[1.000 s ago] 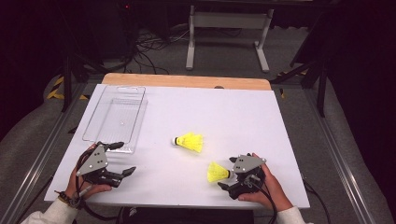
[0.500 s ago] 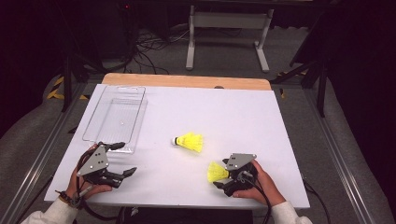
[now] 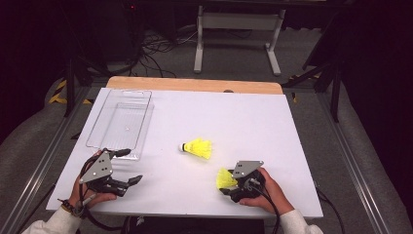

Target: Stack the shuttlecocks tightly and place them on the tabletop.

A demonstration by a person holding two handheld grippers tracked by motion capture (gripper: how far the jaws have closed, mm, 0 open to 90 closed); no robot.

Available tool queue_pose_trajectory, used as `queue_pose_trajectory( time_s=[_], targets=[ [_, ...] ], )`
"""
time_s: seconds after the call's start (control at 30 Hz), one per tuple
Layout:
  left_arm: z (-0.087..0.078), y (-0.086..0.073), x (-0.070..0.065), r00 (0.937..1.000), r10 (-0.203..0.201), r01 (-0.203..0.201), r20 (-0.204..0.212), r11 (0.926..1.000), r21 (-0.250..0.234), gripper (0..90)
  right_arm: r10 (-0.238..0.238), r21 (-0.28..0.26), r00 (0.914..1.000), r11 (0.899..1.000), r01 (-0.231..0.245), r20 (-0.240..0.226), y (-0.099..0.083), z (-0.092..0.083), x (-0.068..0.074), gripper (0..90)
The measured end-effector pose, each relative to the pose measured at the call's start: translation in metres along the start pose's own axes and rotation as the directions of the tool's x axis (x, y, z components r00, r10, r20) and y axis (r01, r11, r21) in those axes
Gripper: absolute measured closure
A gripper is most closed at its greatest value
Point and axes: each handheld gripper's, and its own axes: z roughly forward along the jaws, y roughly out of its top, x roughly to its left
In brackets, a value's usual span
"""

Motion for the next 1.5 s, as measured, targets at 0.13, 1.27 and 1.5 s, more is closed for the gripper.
queue_pose_trajectory(
  time_s=[0.13, 1.27, 1.5],
  targets=[
    [0.0, 0.0, 0.0, 1.0, 0.0, 0.0, 0.0, 1.0, 0.001, 10.7, -0.001, -0.015, 1.0, 1.0, 0.001, 0.008, 0.001, -0.002, 0.001, 42.8],
    [0.002, -0.001, 0.001, 0.9999, -0.005, 0.005, 0.014, 0.9999, 0.01, 10.8, 0.365, -0.1, 0.8976, 0.931, -0.351, 0.248, 0.007, 0.007, -0.027, 39.4],
    [0.002, -0.001, 0.001, 0.9999, -0.003, 0.003, 0.014, 0.9999, 0.012, 10.9, 0.352, -0.085, 0.896, 0.936, -0.342, 0.27, 0.003, 0.003, -0.024, 35.4]
  ],
)
